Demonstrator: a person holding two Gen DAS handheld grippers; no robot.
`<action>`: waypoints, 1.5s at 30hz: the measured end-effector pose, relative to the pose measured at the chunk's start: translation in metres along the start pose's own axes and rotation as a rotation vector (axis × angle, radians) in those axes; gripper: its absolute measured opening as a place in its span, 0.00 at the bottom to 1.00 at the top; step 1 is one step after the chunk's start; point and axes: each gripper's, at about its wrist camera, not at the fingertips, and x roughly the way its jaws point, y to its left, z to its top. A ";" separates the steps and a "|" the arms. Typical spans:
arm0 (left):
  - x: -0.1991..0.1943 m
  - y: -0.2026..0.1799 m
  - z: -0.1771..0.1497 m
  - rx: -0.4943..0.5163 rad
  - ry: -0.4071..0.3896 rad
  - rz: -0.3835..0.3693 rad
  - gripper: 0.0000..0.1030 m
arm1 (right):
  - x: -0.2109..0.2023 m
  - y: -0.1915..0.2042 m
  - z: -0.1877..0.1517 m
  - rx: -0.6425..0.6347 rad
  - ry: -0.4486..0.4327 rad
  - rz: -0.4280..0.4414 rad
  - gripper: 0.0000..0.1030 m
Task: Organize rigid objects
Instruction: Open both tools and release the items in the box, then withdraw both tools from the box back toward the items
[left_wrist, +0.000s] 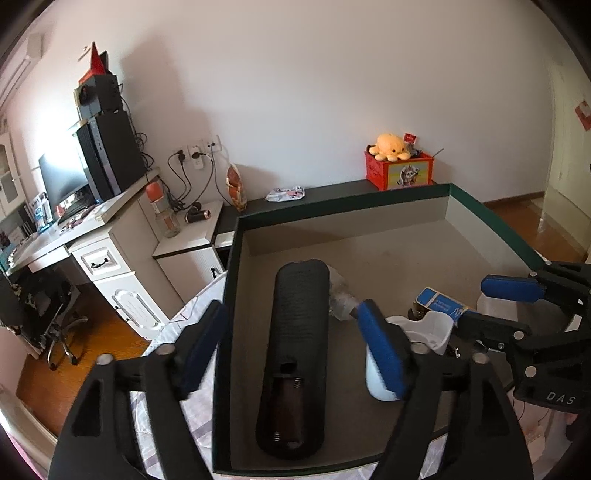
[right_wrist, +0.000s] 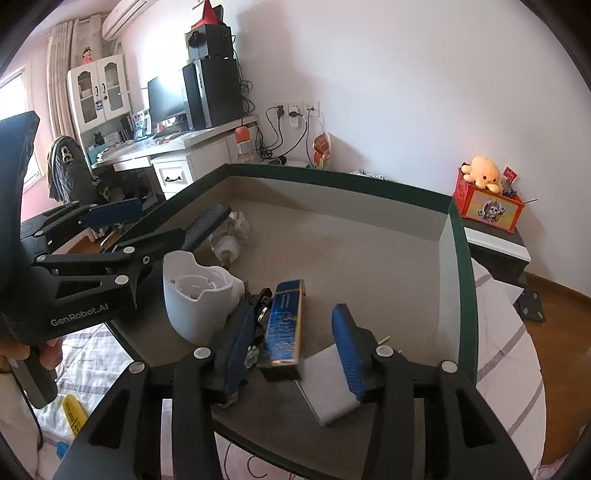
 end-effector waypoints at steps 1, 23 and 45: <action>-0.002 0.002 0.001 -0.002 -0.007 0.006 0.86 | -0.001 0.000 0.001 0.001 -0.006 -0.005 0.46; -0.223 0.023 -0.045 -0.123 -0.238 0.031 1.00 | -0.172 0.052 -0.022 0.032 -0.241 -0.197 0.88; -0.362 0.018 -0.121 -0.106 -0.366 0.093 1.00 | -0.305 0.126 -0.112 0.076 -0.348 -0.276 1.00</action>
